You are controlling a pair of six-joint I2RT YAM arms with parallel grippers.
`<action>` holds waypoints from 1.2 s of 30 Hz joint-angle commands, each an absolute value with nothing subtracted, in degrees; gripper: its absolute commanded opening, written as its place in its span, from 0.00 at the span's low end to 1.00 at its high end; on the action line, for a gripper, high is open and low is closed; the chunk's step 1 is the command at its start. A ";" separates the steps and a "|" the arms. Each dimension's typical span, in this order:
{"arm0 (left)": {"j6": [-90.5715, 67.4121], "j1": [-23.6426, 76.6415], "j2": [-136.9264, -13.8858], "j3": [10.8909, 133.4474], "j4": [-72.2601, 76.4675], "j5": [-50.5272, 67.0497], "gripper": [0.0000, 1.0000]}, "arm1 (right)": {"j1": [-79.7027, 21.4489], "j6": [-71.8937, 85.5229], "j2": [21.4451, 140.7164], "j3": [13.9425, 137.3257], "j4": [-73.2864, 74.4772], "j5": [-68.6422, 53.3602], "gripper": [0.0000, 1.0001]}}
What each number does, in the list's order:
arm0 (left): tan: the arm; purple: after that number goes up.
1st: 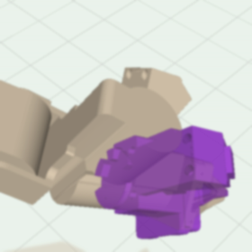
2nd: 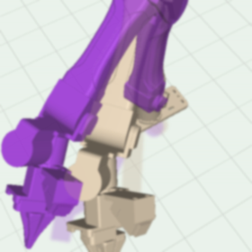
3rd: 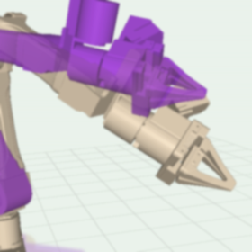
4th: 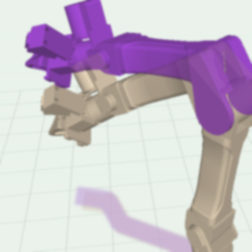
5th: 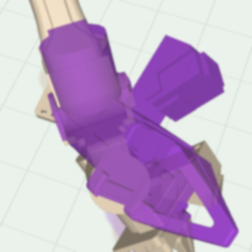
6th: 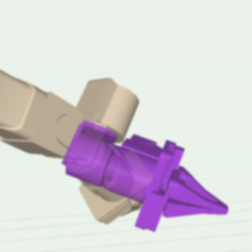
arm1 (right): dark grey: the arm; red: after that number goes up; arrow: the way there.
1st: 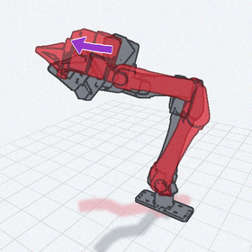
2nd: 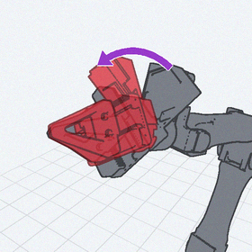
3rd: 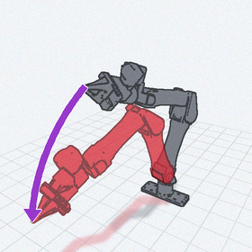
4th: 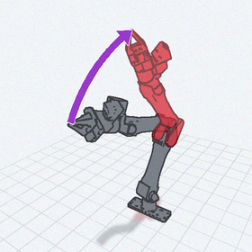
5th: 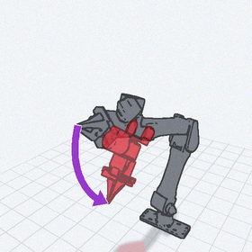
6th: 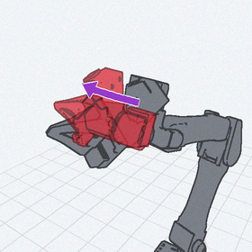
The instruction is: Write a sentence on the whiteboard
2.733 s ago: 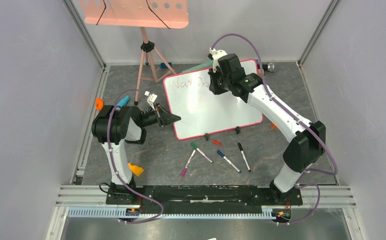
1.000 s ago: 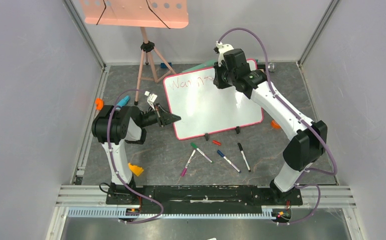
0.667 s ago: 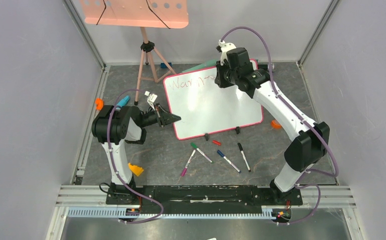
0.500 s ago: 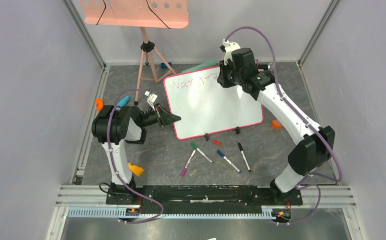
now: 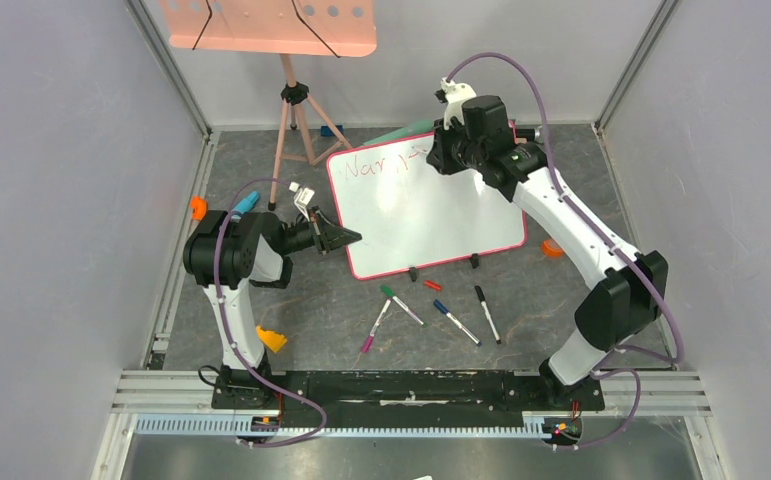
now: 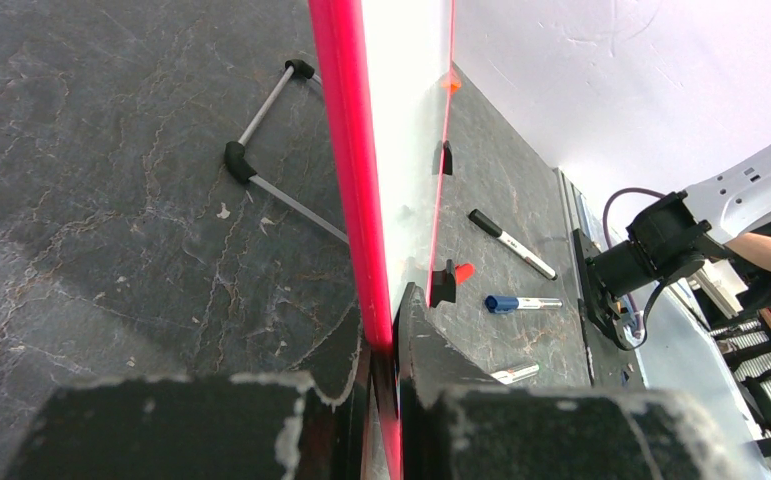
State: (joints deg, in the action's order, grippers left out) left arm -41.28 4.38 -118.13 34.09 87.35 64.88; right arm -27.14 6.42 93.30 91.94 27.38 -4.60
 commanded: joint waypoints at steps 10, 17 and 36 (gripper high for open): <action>-25.20 4.22 -120.82 32.96 89.21 61.08 0.09 | -26.98 6.15 97.31 96.25 25.57 -2.59 0.00; -25.18 4.22 -120.81 32.92 89.21 60.99 0.09 | -26.98 6.22 94.94 90.60 25.58 -2.54 0.00; -25.29 4.22 -120.86 32.93 89.21 61.17 0.09 | -26.99 5.58 92.37 86.22 27.94 -0.35 0.00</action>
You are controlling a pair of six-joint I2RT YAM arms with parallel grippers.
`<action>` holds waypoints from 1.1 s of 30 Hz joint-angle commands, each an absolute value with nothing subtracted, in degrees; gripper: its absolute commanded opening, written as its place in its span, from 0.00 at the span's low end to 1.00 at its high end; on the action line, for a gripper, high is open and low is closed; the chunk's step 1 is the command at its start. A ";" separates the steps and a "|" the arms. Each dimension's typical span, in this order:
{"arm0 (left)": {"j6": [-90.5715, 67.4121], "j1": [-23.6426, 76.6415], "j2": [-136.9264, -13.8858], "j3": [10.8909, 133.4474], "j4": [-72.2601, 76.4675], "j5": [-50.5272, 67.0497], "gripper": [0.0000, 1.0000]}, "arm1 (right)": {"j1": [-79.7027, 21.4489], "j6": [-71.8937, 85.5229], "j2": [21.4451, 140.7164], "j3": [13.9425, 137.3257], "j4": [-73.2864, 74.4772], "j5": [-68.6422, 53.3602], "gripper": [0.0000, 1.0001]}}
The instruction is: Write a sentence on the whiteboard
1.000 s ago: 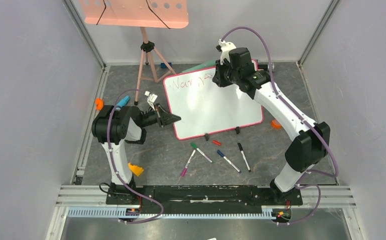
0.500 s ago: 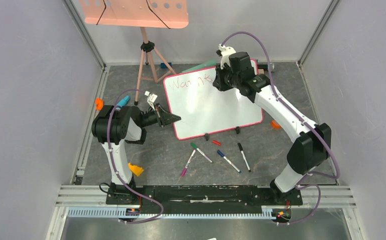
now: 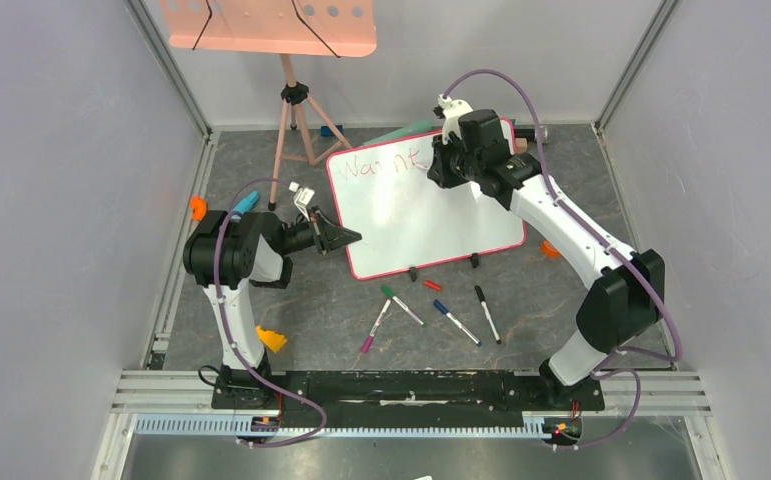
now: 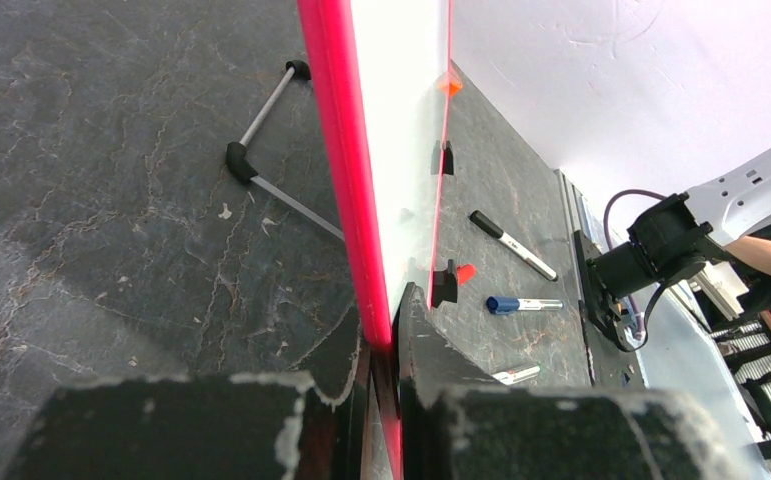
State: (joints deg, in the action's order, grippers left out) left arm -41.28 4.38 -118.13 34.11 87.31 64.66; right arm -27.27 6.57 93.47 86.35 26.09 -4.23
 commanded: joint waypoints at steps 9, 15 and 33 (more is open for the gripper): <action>-25.31 4.22 -121.02 32.89 89.21 61.17 0.09 | -26.89 5.26 92.89 88.03 28.48 2.70 0.00; -25.48 4.26 -121.02 32.97 89.21 61.16 0.09 | -26.91 5.57 93.30 89.51 28.50 2.84 0.00; -25.66 4.22 -121.07 33.01 89.21 61.08 0.09 | -26.45 4.55 89.85 90.41 23.20 1.52 0.00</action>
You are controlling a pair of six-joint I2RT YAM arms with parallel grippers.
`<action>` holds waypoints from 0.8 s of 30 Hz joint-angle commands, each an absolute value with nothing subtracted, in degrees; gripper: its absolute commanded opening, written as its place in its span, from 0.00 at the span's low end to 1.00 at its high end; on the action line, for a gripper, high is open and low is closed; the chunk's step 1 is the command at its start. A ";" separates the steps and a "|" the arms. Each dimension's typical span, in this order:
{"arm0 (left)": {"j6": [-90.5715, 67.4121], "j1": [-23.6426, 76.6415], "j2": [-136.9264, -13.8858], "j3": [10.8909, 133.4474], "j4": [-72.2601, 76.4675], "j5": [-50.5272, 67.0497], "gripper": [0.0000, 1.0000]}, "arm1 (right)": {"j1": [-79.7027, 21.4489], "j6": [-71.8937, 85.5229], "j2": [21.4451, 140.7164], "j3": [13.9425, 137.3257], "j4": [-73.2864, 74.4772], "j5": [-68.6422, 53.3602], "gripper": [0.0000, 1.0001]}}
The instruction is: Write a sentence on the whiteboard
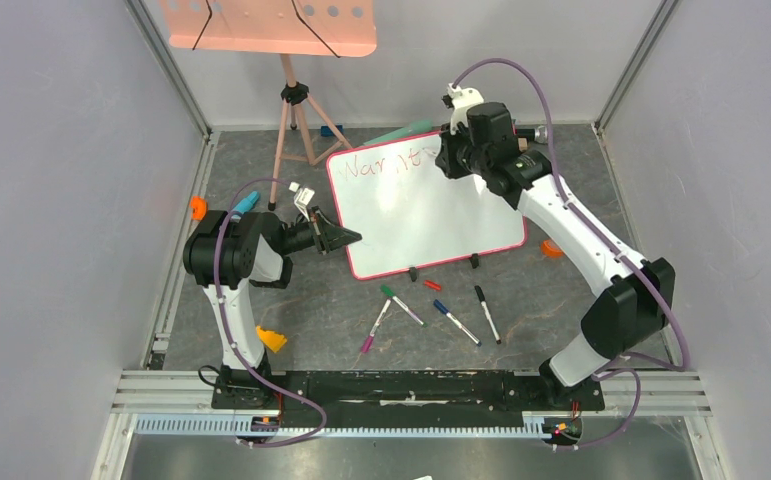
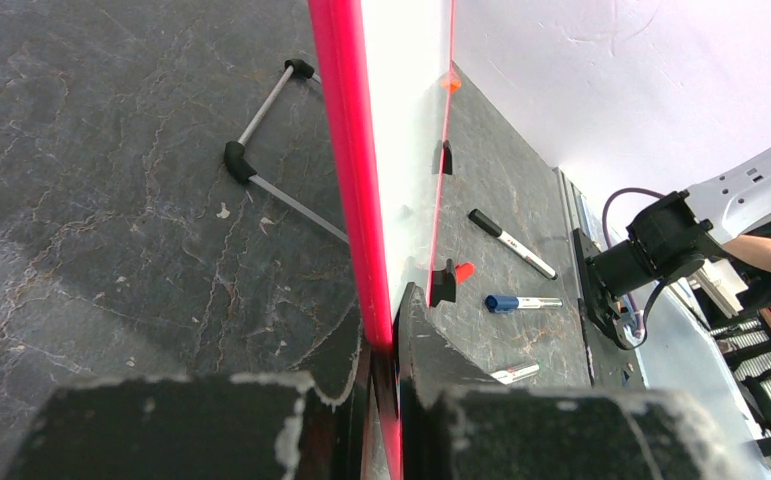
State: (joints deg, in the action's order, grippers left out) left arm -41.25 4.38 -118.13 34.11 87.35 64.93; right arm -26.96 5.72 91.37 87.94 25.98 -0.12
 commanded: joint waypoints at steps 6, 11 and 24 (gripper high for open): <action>-25.66 4.22 -121.09 33.12 89.21 61.26 0.09 | -26.28 4.74 92.21 92.94 23.33 1.24 0.00; -25.75 4.28 -121.13 33.29 89.21 61.44 0.09 | -26.29 5.05 93.68 94.02 23.37 0.75 0.00; -25.84 4.22 -121.29 33.35 89.21 61.52 0.10 | -26.20 5.19 93.33 89.55 24.43 1.58 0.00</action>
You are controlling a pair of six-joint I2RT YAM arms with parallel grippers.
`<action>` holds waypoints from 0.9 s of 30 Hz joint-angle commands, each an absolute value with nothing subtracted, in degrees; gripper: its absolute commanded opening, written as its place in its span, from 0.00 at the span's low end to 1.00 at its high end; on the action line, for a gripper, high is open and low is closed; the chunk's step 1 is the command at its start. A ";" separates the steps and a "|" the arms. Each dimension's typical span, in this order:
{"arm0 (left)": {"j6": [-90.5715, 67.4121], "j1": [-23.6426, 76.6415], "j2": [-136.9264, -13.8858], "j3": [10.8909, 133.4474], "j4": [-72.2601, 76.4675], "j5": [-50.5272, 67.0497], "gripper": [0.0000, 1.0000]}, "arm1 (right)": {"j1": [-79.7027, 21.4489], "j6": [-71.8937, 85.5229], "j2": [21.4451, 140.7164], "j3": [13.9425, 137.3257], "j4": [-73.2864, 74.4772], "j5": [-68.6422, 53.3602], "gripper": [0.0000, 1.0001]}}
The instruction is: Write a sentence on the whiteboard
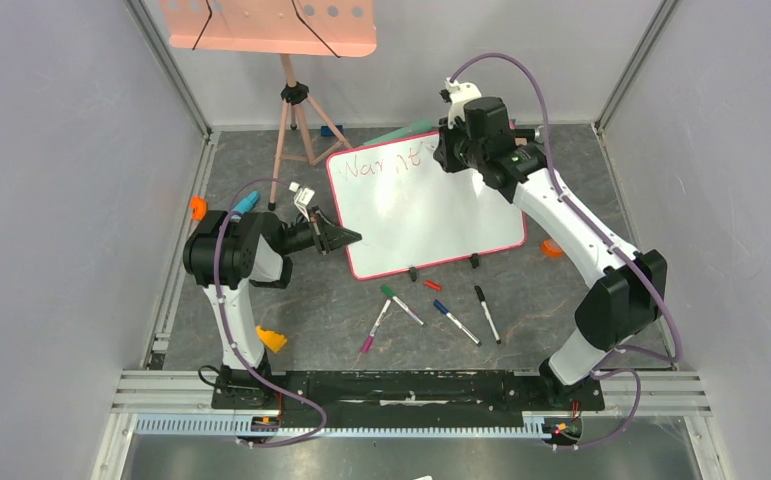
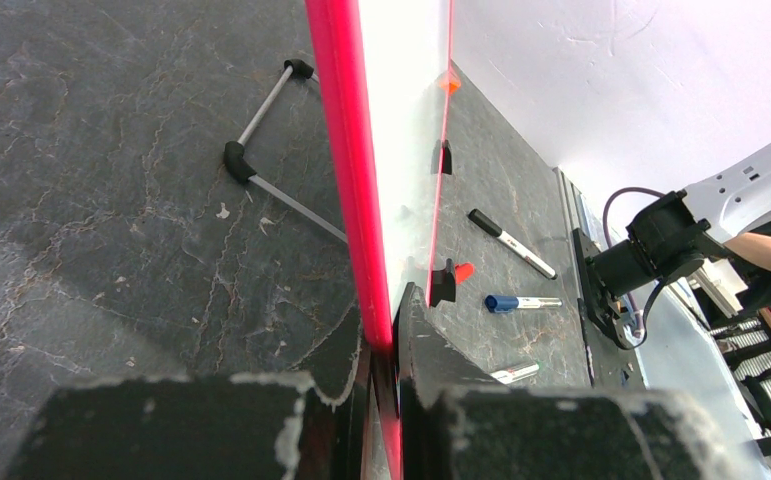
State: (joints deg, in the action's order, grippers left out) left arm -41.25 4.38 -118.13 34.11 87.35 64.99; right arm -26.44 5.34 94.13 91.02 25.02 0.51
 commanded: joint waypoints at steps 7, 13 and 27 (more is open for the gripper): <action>-25.75 4.22 -121.15 33.30 89.21 61.44 0.10 | -26.16 5.29 89.80 82.16 23.76 1.23 0.00; -25.75 4.22 -121.13 33.27 89.21 61.38 0.10 | -26.19 5.67 88.15 79.08 23.23 0.92 0.00; -25.75 4.22 -121.13 33.40 89.21 61.86 0.10 | -26.13 4.72 93.92 90.27 25.56 3.28 0.00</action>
State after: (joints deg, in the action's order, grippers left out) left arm -41.28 4.38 -118.13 34.11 87.33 64.86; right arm -26.48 5.45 92.20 86.30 25.12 -0.01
